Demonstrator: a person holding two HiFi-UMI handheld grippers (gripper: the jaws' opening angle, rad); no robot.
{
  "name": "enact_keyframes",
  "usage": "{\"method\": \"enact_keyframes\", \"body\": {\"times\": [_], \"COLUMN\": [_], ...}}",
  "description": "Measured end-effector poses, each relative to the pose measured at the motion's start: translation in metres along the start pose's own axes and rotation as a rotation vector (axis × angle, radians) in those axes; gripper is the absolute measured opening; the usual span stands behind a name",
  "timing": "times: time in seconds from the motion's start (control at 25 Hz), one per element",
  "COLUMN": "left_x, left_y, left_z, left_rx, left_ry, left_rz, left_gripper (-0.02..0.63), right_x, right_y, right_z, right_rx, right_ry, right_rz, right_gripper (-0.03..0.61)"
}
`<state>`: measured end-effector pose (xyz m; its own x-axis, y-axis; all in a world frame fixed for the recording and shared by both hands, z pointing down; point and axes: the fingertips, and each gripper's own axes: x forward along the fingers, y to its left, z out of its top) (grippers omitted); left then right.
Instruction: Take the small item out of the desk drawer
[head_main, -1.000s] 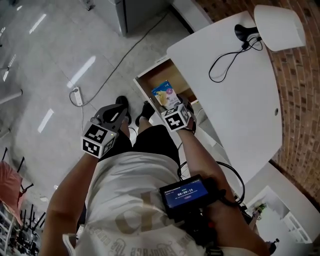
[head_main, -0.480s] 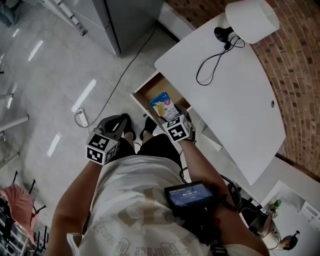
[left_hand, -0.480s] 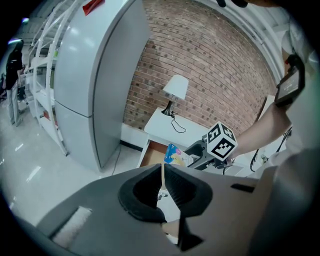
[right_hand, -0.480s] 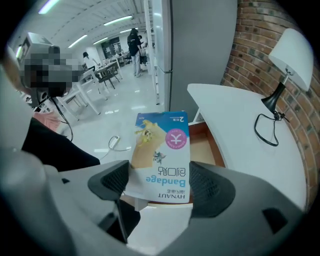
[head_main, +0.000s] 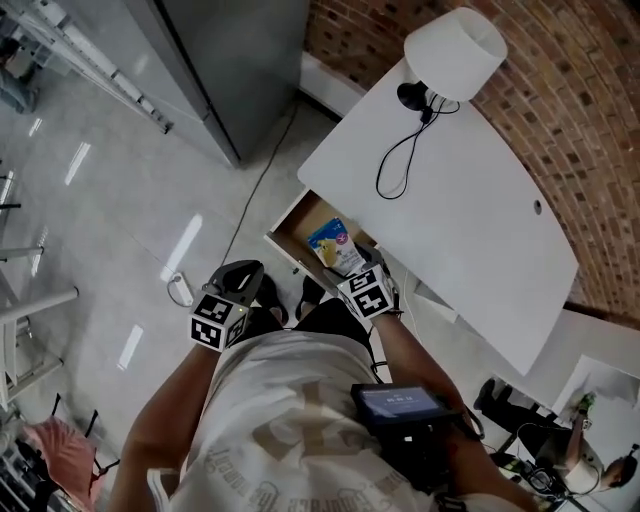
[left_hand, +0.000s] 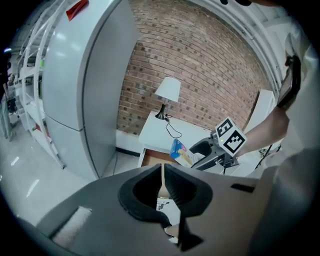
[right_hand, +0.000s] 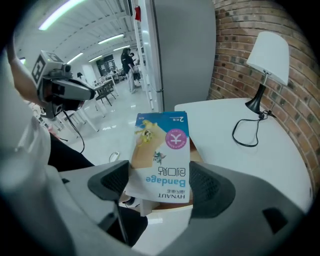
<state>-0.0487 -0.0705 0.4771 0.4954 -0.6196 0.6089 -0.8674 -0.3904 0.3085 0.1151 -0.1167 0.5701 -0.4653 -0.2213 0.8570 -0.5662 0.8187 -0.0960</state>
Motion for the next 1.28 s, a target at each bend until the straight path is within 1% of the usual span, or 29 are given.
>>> {"method": "enact_keyframes", "body": {"times": [0.12, 0.28, 0.48, 0.72, 1.04, 1.28], "left_x": [0.003, 0.004, 0.003, 0.003, 0.006, 0.004], "left_y": [-0.006, -0.01, -0.013, -0.017, -0.027, -0.032], "left_z": [0.009, 0.015, 0.022, 0.026, 0.045, 0.054], "left_rx": [0.017, 0.03, 0.039, 0.045, 0.062, 0.066], "left_ry": [-0.008, -0.012, -0.012, -0.016, -0.056, -0.079], "left_rz": [-0.012, -0.021, -0.024, -0.024, -0.032, -0.043], "left_gripper": [0.018, 0.018, 0.018, 0.018, 0.018, 0.018], "right_x": [-0.011, -0.029, -0.06, -0.095, -0.138, -0.153], "right_y": [-0.001, 0.001, -0.005, -0.01, -0.009, -0.01], "right_z": [0.007, 0.019, 0.049, 0.072, 0.093, 0.099], "right_rx": [0.014, 0.057, 0.122, 0.188, 0.2, 0.194], "right_ry": [-0.052, -0.123, -0.272, -0.421, -0.562, -0.619], "right_rz": [0.005, 0.021, 0.041, 0.074, 0.092, 0.082], "right_gripper": [0.342, 0.342, 0.342, 0.342, 0.342, 0.342]}}
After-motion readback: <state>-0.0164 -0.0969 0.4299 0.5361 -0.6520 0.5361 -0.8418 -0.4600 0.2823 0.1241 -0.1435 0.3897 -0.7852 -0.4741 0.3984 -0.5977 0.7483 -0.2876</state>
